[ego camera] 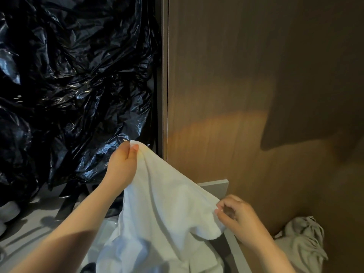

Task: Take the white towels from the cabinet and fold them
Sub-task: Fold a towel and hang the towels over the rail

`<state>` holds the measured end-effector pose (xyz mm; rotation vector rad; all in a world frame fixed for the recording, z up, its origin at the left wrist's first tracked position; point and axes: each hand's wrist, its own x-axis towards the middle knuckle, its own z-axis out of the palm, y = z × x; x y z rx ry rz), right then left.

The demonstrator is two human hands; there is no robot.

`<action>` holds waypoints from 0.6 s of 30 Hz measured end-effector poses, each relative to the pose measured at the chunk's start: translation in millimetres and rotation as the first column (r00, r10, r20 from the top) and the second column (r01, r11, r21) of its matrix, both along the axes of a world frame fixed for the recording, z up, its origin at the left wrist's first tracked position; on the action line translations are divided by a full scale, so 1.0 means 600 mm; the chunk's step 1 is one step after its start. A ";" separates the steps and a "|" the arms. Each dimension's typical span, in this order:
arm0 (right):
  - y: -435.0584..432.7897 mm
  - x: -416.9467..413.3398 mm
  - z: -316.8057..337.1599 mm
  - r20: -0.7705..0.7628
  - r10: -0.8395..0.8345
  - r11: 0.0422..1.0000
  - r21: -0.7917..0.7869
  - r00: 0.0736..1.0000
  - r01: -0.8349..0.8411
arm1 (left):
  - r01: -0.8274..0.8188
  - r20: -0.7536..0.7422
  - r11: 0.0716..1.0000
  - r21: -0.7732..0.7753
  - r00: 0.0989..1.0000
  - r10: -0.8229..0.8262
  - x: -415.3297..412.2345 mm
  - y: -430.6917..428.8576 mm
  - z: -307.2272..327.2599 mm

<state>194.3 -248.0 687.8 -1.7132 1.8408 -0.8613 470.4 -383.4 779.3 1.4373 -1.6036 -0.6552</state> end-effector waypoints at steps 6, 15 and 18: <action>0.005 -0.012 -0.010 -0.015 -0.039 0.999 -0.008 0.999 0.039 | -0.030 0.025 0.999 -0.013 0.999 0.030 0.003 -0.003 0.000; 0.007 0.005 -0.030 -0.112 -0.137 0.990 -0.044 0.984 0.133 | -0.037 0.020 0.999 -0.011 0.999 0.037 -0.001 -0.005 -0.009; 0.012 0.000 -0.035 -0.011 -0.244 0.958 -0.158 0.970 0.239 | -0.048 0.011 0.999 -0.011 0.999 0.049 0.005 -0.009 -0.010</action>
